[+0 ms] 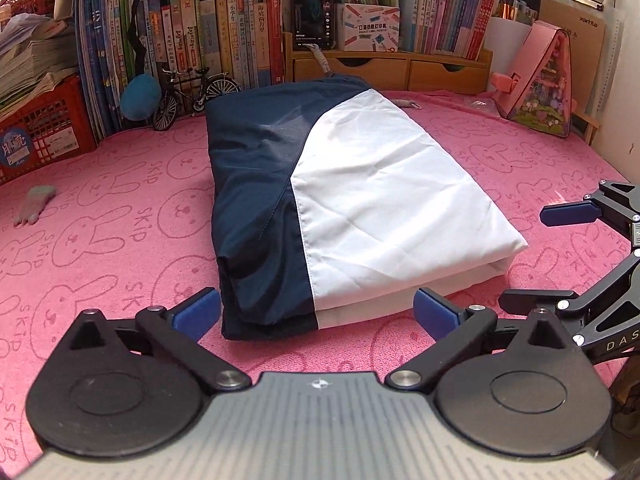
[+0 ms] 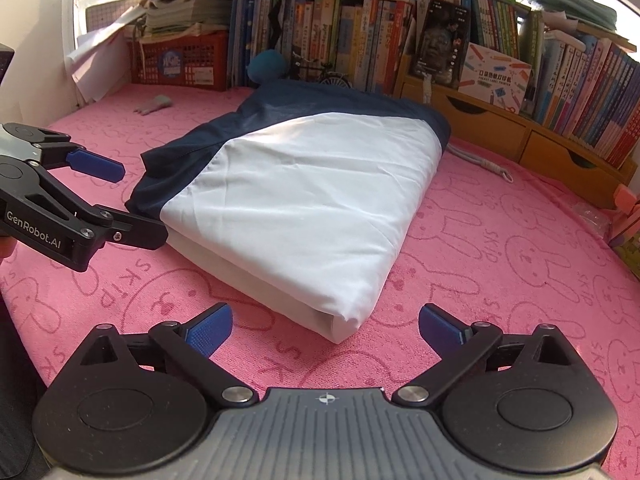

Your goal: Fold clothes

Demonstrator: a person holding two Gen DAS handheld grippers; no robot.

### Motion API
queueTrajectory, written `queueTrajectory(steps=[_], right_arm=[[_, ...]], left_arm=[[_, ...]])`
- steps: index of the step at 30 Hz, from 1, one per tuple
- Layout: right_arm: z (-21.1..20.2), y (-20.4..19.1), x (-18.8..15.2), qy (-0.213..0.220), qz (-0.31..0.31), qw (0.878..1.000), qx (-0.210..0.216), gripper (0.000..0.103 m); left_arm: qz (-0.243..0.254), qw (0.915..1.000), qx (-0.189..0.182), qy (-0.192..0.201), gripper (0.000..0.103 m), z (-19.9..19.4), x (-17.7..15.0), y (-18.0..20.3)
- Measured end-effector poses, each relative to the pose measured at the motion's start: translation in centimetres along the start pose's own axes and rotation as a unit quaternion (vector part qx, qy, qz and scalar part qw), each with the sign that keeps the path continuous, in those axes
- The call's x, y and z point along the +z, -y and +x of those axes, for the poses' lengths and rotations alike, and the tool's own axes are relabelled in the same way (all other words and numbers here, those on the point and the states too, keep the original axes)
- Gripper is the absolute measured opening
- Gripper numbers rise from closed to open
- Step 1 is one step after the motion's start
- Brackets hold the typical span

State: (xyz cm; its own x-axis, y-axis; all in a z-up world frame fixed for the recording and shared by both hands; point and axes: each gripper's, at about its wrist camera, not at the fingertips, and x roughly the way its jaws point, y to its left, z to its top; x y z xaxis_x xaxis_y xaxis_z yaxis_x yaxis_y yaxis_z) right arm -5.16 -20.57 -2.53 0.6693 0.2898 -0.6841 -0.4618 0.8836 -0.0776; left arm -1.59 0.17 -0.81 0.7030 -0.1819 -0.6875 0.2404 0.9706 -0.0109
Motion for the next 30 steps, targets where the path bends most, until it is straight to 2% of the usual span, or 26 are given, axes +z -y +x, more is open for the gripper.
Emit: queueTrajectory(steps=[6, 10, 16, 21, 25, 30], right_arm=[[0.1, -0.2, -0.1, 0.002, 0.005, 1.000, 0.007, 0.101], [0.2, -0.1, -0.2, 0.004, 0.018, 1.000, 0.008, 0.103], [0.3, 0.0, -0.2, 0.005, 0.031, 0.999, 0.006, 0.103], [0.3, -0.3, -0.1, 0.005, 0.024, 1.000, 0.001, 0.103], [0.2, -0.5, 0.3, 0.009, 0.013, 1.000, -0.003, 0.103], [0.3, -0.7, 0.7, 0.014, 0.008, 1.000, -0.005, 0.103]], left_arm=[[-0.019, 0.9998, -0.006, -0.006, 0.103, 0.3, 0.1, -0.2], [-0.016, 0.9997, 0.012, -0.012, 0.103, 0.6, 0.0, 0.0], [-0.014, 0.9997, 0.010, -0.016, 0.103, 0.7, -0.1, 0.2], [-0.001, 0.9997, -0.001, -0.023, 0.103, 0.7, 0.2, 0.6], [0.016, 0.9997, 0.010, -0.016, 0.103, 0.6, 0.6, 1.0], [0.008, 0.9995, 0.018, -0.024, 0.103, 1.0, 1.0, 0.8]])
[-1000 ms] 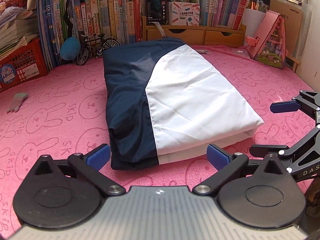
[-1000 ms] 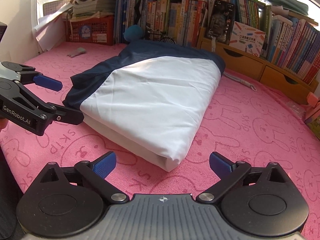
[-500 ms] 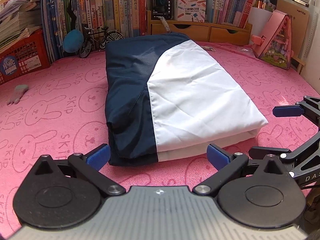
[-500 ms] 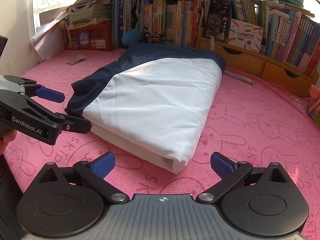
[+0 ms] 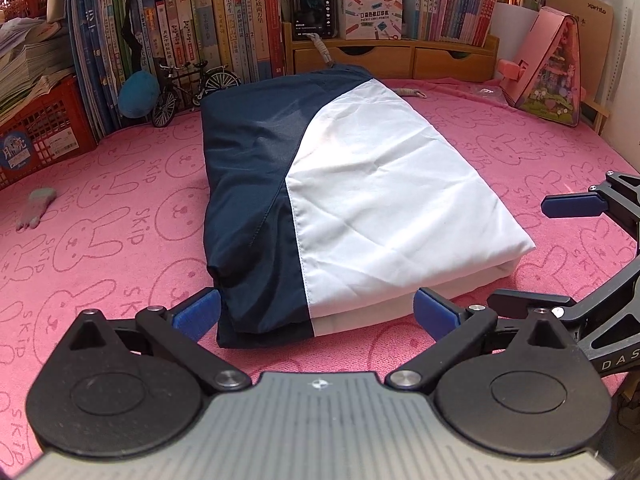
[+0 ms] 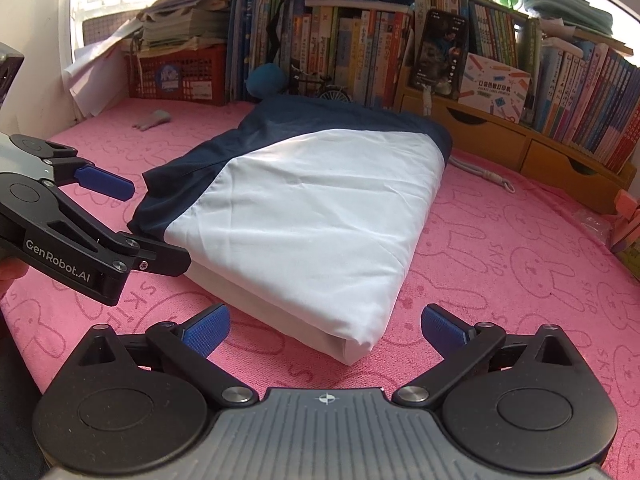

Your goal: Fold clothes

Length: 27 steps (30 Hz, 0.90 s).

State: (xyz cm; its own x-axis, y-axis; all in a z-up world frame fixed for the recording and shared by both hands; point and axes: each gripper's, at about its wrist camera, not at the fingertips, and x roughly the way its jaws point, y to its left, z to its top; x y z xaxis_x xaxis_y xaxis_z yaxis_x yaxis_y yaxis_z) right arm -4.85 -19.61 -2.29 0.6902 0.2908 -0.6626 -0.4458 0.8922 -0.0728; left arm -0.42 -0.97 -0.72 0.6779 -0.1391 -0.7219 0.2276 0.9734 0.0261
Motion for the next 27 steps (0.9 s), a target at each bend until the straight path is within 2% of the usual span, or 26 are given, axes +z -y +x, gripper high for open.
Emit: queueTrajectory(steps=[5, 14, 27], right_arm=[[0.3, 0.1, 0.3, 0.000, 0.000, 1.000, -0.001, 0.103], [0.9, 0.9, 0.7, -0.002, 0.016, 1.000, -0.001, 0.103], [1.1, 0.5, 1.1, -0.006, 0.001, 1.000, 0.002, 0.103]], left_arm=[[-0.022, 0.9994, -0.020, -0.015, 0.103, 0.4, 0.1, -0.6], [-0.030, 0.9990, -0.021, -0.027, 0.103, 0.8, -0.3, -0.7], [-0.037, 0.9986, -0.018, -0.034, 0.103, 1.2, -0.6, -1.1]])
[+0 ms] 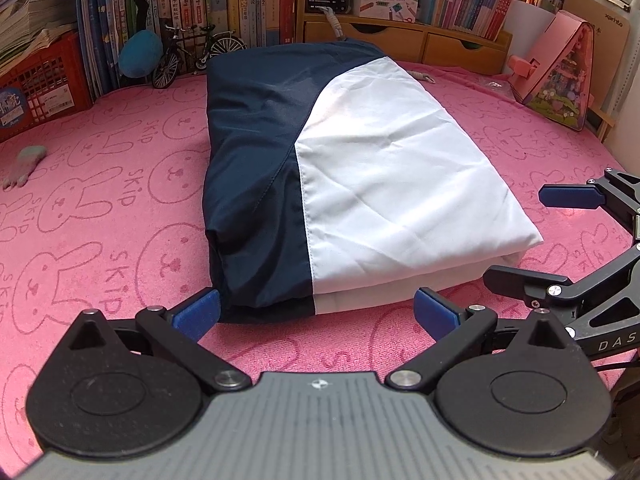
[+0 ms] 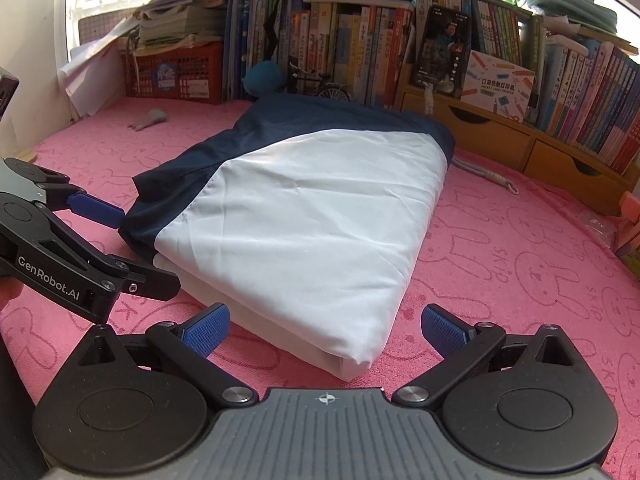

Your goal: Fold clothes

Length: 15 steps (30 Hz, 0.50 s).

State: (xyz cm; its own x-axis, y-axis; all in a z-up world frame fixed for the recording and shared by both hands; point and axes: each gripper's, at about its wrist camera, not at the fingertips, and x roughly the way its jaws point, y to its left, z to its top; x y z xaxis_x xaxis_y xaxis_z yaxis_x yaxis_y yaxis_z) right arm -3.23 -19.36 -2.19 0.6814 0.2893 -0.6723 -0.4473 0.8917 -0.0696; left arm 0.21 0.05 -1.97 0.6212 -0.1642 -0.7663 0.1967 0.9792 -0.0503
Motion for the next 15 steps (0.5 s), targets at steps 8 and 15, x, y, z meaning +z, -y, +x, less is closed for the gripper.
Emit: queueTrajectory(steps=[8, 15], right_arm=[[0.11, 0.10, 0.13, -0.001, 0.003, 1.000, 0.001, 0.103], [0.28, 0.11, -0.01, -0.005, 0.005, 1.000, 0.003, 0.103]], left_arm=[[0.003, 1.0000, -0.009, 0.001, 0.103, 0.25, 0.08, 0.16], [0.007, 0.9999, 0.002, 0.012, 0.103, 0.38, 0.08, 0.38]])
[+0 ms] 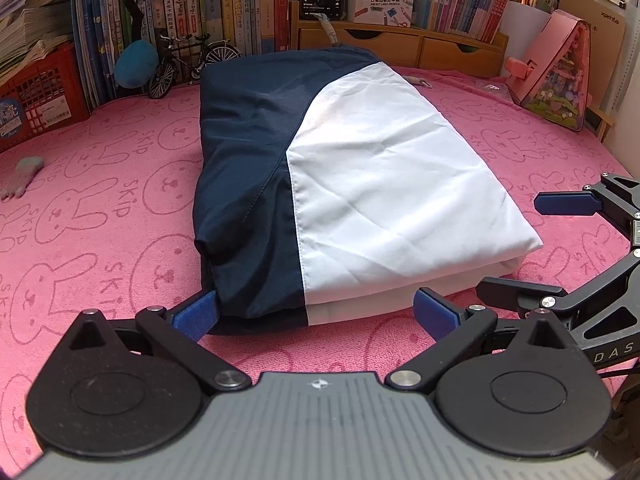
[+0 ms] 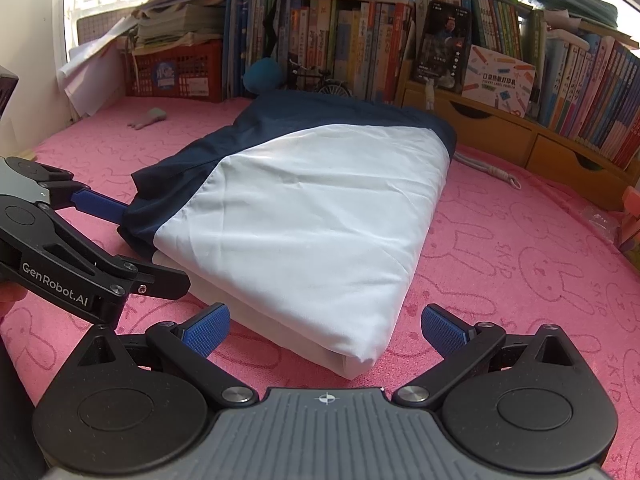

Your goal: Fold clothes

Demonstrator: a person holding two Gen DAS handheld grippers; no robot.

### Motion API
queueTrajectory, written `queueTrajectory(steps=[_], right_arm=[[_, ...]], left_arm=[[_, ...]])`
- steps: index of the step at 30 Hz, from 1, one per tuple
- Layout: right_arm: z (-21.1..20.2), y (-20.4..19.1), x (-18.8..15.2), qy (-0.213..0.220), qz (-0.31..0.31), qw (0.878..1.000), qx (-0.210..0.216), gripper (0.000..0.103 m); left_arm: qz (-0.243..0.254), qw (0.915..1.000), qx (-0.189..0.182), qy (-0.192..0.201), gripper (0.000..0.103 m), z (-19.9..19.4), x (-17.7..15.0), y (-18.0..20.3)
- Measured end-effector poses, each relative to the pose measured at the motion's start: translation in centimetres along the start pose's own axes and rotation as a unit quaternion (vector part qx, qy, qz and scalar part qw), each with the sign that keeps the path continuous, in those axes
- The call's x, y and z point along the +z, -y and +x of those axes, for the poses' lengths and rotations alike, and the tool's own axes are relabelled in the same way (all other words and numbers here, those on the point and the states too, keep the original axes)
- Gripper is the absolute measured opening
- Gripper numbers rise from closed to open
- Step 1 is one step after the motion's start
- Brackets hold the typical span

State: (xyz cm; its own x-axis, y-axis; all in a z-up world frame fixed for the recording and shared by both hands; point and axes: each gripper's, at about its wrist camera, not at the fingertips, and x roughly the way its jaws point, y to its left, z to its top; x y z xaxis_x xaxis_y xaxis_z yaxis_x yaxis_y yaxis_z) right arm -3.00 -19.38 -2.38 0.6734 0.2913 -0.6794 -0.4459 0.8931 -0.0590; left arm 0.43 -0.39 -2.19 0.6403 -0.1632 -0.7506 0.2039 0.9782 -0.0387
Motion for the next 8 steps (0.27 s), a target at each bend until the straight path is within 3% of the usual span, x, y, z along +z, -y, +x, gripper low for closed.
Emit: queueTrajectory(steps=[8], right_arm=[[-0.07, 0.05, 0.08, -0.001, 0.000, 1.000, 0.000, 0.103]], left_arm=[[-0.006, 1.0000, 0.002, -0.003, 0.103, 0.21, 0.06, -0.05]])
